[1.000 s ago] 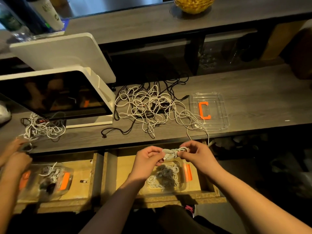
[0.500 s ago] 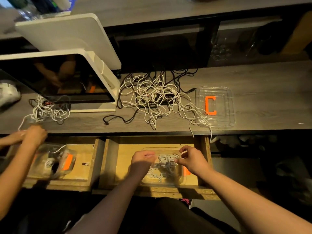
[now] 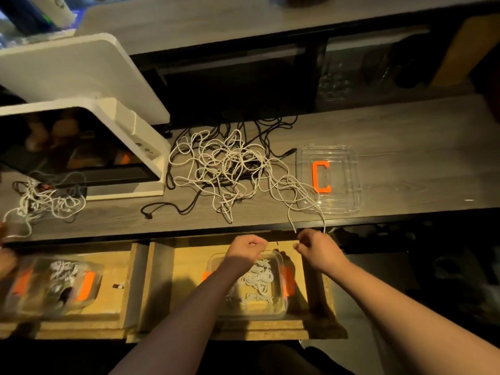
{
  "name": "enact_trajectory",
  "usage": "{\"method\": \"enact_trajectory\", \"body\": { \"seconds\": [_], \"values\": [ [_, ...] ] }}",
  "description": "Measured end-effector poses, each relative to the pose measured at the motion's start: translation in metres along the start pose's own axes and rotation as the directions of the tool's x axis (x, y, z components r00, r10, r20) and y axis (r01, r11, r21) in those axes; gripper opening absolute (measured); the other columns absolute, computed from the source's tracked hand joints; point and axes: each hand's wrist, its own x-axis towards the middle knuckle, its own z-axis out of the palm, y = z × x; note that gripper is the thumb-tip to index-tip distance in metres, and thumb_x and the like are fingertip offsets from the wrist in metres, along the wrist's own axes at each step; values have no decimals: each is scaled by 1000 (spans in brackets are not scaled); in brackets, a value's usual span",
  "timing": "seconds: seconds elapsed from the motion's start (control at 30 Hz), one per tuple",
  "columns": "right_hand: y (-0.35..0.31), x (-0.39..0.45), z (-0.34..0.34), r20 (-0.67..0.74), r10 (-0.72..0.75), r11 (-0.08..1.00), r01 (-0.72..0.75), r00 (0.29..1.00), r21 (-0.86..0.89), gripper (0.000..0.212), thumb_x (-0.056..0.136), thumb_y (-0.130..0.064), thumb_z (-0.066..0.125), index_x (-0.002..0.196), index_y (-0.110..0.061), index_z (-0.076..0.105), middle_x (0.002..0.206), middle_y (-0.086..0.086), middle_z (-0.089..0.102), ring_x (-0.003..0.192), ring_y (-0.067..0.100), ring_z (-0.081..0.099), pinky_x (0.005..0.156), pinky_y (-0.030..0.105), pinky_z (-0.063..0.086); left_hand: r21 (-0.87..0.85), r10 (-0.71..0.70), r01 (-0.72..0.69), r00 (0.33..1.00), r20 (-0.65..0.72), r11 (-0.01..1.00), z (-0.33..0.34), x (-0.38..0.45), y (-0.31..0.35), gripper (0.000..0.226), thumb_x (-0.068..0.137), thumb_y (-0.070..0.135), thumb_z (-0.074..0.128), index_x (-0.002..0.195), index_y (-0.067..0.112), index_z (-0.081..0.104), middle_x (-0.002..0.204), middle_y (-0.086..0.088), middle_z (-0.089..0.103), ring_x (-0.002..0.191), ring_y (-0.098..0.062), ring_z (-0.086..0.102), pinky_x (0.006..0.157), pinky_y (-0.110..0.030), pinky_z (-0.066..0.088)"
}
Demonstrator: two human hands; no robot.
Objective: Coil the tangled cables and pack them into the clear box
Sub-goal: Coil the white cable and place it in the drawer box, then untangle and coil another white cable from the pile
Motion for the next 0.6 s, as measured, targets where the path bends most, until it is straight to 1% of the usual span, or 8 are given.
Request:
{"method": "enact_trajectory", "body": {
  "seconds": [0.07,0.17,0.27,0.33,0.4,0.47,0.53,0.6],
  "values": [
    [3,14,-11,-62,35,999,-33,997,35,30,94,-33,64,114,-12,65,104,8,71,98,25,66,84,37,54,15,25,-25,1000,3,1000,16,19,20,12,96,15,63,98,11,74,74,1,64,68,-12,58,59,-22,44],
    [2,29,-18,-127,80,993,-68,989,93,25,94,-29,63,111,-10,66,101,9,70,96,25,65,78,32,50,84,86,-83,996,-29,993,36,44,39,14,95,20,64,98,15,77,82,2,69,81,-14,64,75,-27,50],
    [5,39,-13,-107,115,986,-101,988,132,21,94,-26,62,108,-12,68,99,7,71,93,23,65,77,31,49,246,139,-116,987,-79,962,55,61,51,16,95,24,62,91,18,76,79,3,69,77,-13,63,69,-26,46],
    [10,45,-6,-75,136,982,-124,988,141,17,94,-21,60,106,-12,68,99,7,71,94,23,66,78,31,49,346,127,-73,983,-135,935,69,72,56,16,94,26,61,83,19,70,76,3,65,74,-16,61,63,-28,41],
    [13,53,0,-66,146,980,-136,987,142,18,93,-13,56,108,-12,66,102,9,70,98,25,65,79,32,49,450,126,-31,975,-182,892,79,87,60,15,90,30,64,91,15,67,87,-1,67,84,-23,63,64,-30,42],
    [12,64,0,-86,153,978,-138,985,155,24,90,-6,53,110,-10,64,106,10,68,100,26,63,77,28,44,541,136,-19,975,-177,841,84,107,65,22,87,32,66,96,12,68,98,-7,69,94,-29,66,71,-34,47],
    [11,75,-1,-114,148,977,-128,982,170,28,89,-2,52,113,-10,62,106,11,68,99,26,63,76,27,42,561,113,-10,982,-149,828,84,125,70,23,85,34,67,92,12,70,96,-9,71,93,-32,67,70,-35,49],
    [12,85,-2,-129,114,984,-93,985,155,32,87,-1,52,117,-11,60,108,10,68,101,26,64,79,30,47,555,101,-18,988,-119,831,82,137,70,25,84,35,66,87,12,72,91,-10,71,90,-33,67,70,-35,49]
  ]
}}
